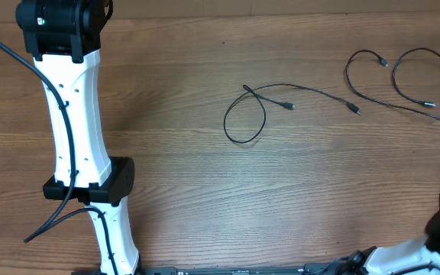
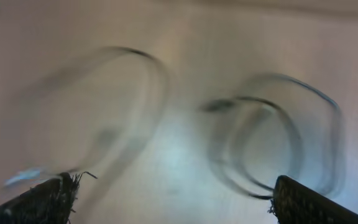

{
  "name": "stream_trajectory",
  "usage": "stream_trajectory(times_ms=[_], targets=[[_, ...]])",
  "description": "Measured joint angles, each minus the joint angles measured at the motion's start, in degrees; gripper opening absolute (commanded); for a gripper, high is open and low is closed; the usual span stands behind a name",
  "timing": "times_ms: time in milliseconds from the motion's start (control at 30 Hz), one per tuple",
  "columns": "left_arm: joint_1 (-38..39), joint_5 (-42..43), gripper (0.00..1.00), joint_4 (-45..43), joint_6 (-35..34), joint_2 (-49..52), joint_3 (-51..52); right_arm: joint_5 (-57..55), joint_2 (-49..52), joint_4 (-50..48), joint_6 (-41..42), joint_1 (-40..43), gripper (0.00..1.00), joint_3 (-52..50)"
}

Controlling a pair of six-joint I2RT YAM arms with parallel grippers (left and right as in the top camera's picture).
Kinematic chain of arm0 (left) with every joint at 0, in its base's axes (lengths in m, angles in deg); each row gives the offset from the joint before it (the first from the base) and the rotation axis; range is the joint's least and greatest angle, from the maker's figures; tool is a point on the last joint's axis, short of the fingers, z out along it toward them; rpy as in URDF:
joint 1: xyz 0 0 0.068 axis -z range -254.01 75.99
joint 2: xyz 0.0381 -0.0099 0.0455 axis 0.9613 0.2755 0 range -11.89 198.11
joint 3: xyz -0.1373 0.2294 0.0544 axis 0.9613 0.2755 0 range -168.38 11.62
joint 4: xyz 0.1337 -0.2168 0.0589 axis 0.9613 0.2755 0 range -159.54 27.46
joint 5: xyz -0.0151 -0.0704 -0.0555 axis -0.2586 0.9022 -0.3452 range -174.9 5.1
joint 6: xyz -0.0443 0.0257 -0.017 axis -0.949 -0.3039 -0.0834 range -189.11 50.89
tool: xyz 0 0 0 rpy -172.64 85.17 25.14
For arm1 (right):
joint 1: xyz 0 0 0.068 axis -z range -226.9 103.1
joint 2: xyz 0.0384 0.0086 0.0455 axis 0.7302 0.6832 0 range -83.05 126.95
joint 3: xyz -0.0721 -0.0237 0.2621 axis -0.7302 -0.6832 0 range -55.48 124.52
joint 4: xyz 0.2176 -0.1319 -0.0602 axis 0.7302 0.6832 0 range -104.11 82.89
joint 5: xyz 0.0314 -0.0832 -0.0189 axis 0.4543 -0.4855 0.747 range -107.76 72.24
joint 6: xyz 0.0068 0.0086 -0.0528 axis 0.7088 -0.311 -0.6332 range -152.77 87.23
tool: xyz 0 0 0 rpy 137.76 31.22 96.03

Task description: Untangle cables

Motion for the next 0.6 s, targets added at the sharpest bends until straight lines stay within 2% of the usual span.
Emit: stream_trajectory(times_ms=[133, 267, 600], targets=[[0.0, 0.0, 0.99, 0.0, 0.0, 0.0, 0.0, 10.38, -5.42, -3.13, -4.31, -5.35, 1.0, 6.73], [0.0, 0.0, 1.0, 0.0, 0.0, 0.0, 0.0, 20.5, -6.84, -3.82, -9.11, -13.6, 1.0, 8.24], [0.0, -0.24, 0.99, 0.17, 0.02, 0.0, 0.0, 27.12, 8.26, -1.51, -18.12, -38.36, 1.0, 7.93]])
